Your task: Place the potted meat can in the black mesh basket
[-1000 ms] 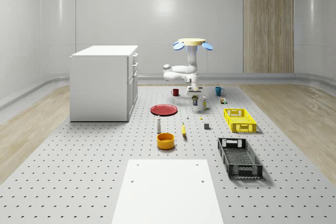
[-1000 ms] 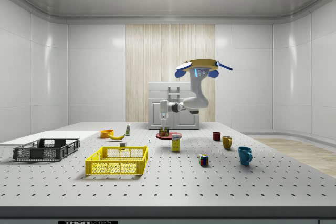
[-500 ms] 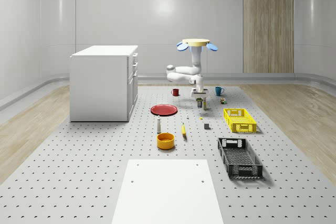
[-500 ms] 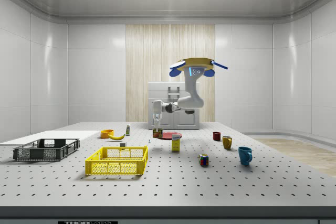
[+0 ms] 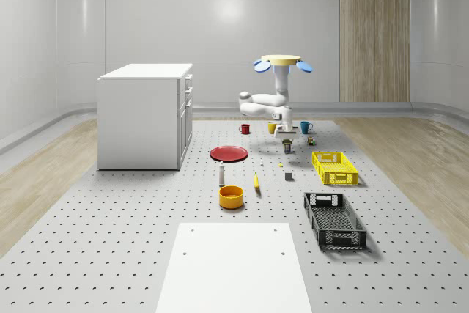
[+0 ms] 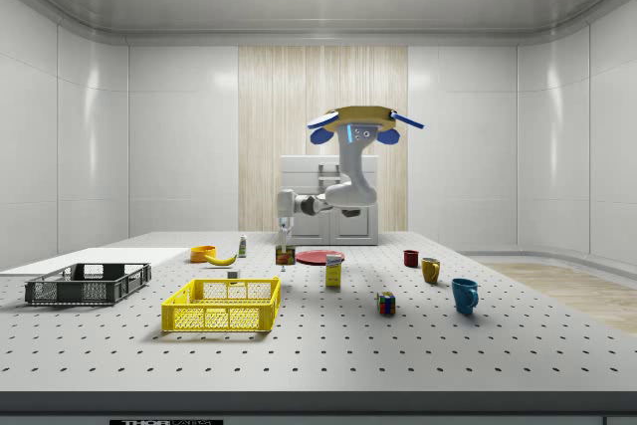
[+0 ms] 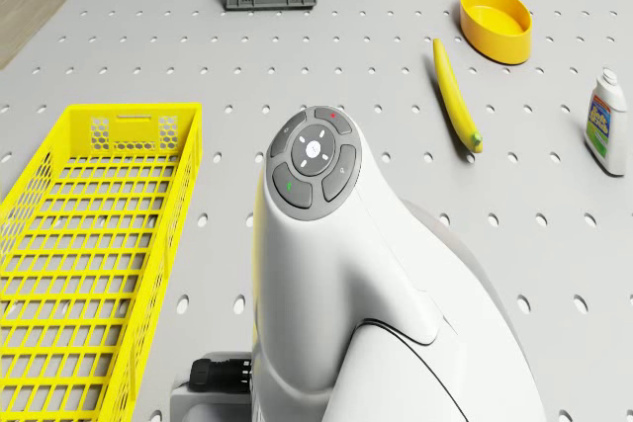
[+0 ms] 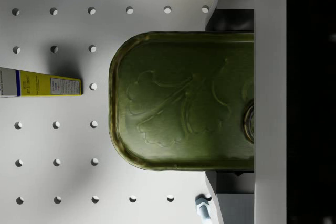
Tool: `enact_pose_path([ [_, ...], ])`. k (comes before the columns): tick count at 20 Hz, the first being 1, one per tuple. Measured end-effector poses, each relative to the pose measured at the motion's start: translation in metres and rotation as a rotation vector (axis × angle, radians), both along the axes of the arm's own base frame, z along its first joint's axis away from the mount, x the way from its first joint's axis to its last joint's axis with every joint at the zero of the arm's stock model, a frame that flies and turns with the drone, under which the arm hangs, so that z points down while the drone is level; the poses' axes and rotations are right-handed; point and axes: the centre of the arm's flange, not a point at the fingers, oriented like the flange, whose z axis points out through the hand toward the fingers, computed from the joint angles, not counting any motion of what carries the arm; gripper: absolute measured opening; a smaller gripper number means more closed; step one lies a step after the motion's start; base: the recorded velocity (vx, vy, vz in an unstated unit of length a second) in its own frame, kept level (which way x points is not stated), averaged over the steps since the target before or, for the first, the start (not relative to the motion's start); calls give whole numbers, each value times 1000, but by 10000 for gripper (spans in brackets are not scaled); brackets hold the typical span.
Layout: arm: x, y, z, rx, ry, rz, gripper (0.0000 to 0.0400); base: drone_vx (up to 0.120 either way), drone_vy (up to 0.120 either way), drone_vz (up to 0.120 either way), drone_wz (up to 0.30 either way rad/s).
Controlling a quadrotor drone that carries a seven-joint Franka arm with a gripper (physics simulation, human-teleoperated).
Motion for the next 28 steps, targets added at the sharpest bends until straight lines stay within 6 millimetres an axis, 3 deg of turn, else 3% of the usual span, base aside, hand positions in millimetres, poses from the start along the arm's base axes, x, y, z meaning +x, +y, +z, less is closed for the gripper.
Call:
enact_pose_path([
  [12,0,0,0,0,0,0,293,120,120,0,0],
  [17,0,0,0,0,0,0,293,120,0,64,0],
  [28,0,0,0,0,0,0,293,120,116,0,0],
])
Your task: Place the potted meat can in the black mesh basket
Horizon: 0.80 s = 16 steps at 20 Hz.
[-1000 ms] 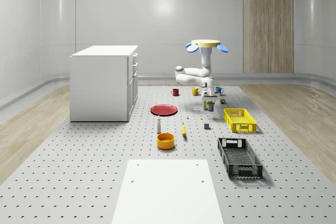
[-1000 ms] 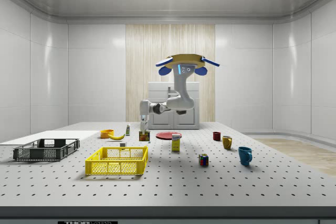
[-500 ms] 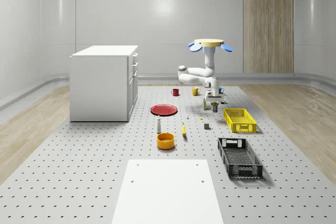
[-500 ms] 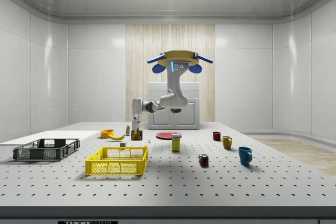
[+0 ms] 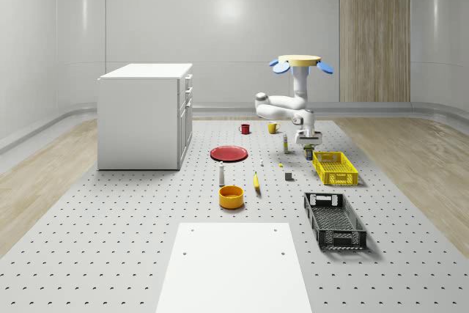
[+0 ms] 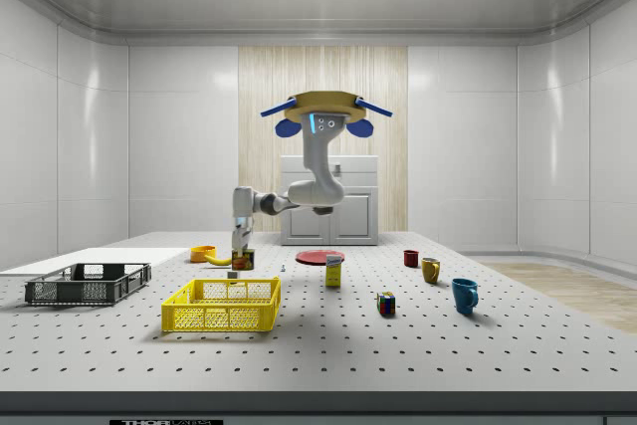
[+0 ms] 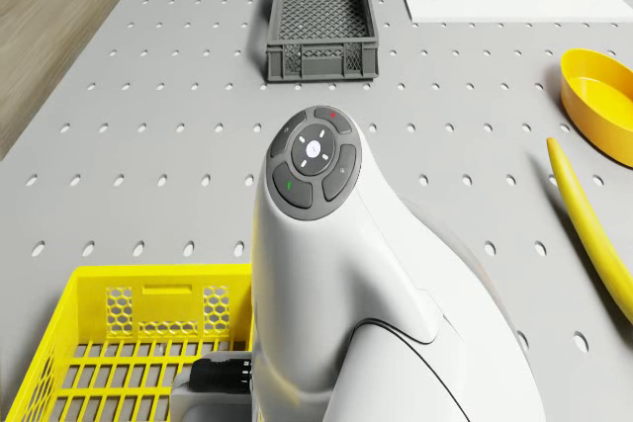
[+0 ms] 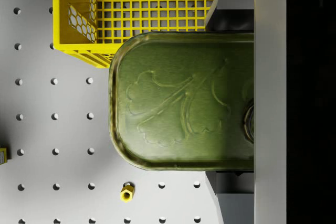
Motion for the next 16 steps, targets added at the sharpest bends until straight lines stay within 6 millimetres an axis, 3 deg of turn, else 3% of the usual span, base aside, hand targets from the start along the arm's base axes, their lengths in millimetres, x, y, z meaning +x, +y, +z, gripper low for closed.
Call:
enact_pose_path([
  [16,0,0,0,0,0,0,293,120,3,0,0],
])
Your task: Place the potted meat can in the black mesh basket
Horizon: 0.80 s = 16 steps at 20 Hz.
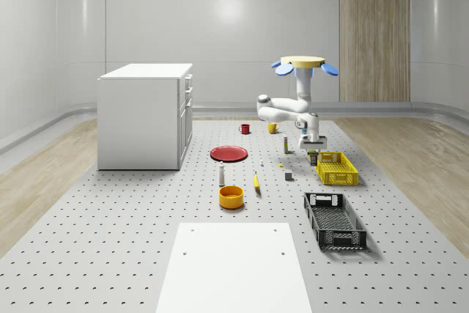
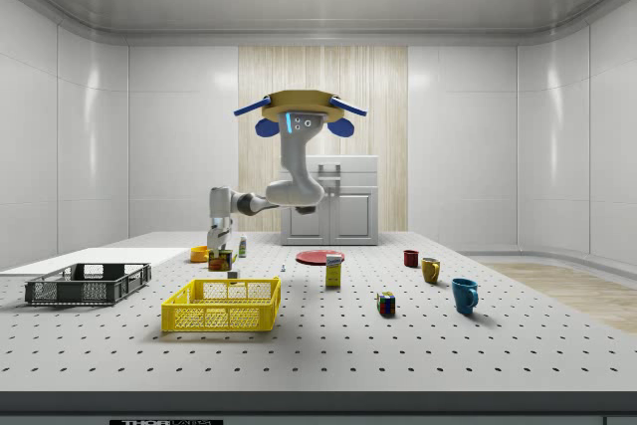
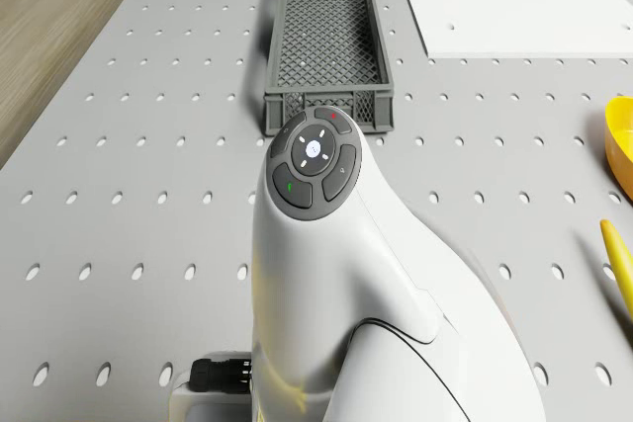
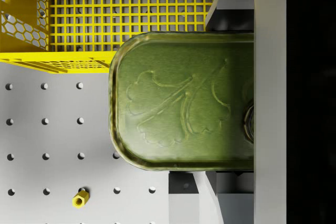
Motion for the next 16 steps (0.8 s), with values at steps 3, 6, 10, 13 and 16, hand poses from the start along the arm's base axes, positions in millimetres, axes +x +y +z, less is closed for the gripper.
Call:
enact_pose_path([
  [3,0,0,0,0,0,0,293,120,80,0,0],
  [6,0,0,0,0,0,0,293,120,0,0,0],
  [10,0,0,0,0,0,0,293,120,0,0,0],
  [13,0,0,0,0,0,0,293,120,0,0,0],
  [16,0,0,0,0,0,0,293,120,0,0,0],
])
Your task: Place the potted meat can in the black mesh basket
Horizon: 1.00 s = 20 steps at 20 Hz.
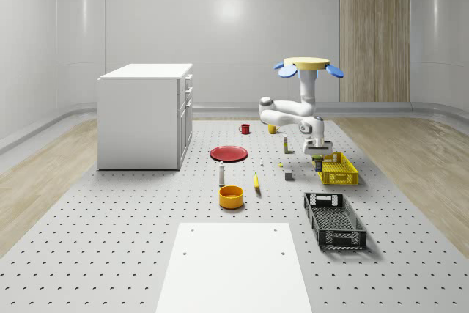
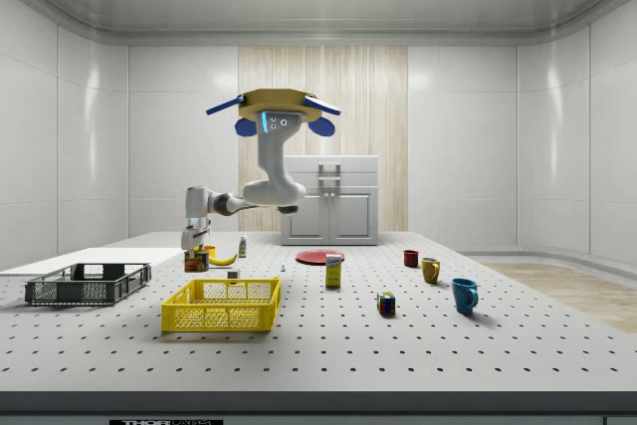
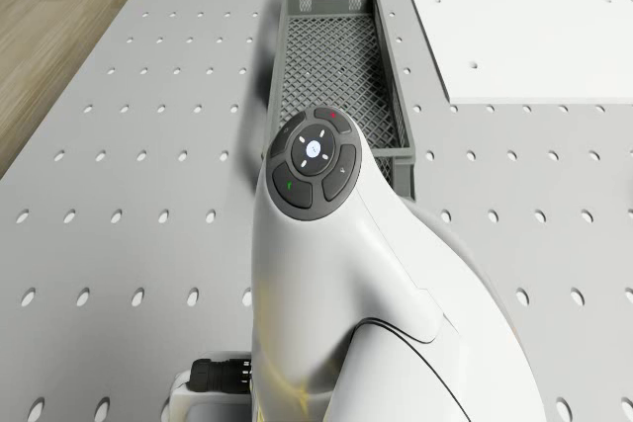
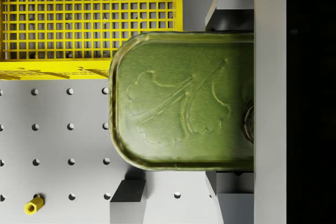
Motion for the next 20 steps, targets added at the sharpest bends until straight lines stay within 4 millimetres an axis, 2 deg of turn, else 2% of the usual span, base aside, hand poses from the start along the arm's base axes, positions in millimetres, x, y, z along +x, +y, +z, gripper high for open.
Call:
enact_pose_path([
  [20,0,0,0,0,0,0,293,120,0,0,0],
])
